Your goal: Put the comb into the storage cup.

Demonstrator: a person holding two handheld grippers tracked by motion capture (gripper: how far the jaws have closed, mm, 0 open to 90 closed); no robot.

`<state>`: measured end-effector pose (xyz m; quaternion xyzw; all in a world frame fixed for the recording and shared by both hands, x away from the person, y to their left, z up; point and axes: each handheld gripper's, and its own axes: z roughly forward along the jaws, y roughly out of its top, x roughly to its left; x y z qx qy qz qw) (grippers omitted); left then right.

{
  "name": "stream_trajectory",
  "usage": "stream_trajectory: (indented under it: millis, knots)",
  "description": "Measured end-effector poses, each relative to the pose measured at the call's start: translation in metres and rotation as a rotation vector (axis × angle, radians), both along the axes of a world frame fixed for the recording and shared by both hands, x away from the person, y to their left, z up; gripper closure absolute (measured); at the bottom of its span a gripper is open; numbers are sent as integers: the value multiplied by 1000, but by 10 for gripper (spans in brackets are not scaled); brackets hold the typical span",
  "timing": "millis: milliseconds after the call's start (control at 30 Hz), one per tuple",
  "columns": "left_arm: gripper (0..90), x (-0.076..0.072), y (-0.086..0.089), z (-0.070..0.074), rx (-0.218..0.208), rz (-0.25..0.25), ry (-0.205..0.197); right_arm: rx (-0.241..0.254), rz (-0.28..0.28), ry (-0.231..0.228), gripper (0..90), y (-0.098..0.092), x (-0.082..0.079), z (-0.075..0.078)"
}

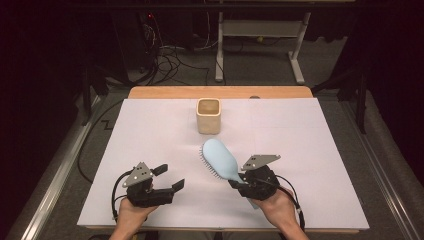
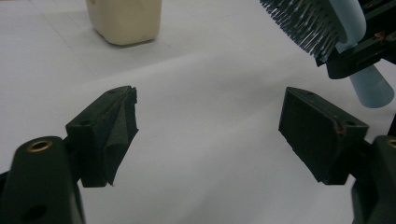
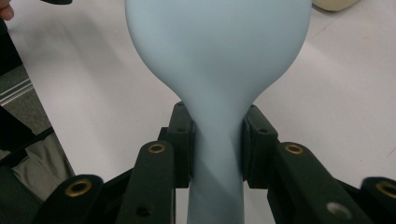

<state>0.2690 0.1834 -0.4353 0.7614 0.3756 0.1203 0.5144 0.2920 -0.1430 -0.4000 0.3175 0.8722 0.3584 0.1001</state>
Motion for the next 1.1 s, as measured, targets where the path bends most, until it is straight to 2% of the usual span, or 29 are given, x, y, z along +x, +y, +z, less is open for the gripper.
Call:
stream_trajectory:
  millis: [333, 467, 567, 833, 1100]
  knots:
    - [204, 7, -17, 8, -2, -42, -6, -7, 2, -8, 708, 1, -1, 0]
    - [203, 7, -27, 10, 33, -64, -9, -12, 2, -12, 708, 1, -1, 0]
    - [203, 7, -33, 10, 38, -81, -8, -15, 3, -13, 708, 1, -1, -1]
    - [201, 9, -46, 15, 16, -117, -5, -18, 1, -24, 709, 2, -3, 1]
    - [189, 13, -56, 19, 1, -127, -11, -15, -2, -28, 708, 3, -1, 0]
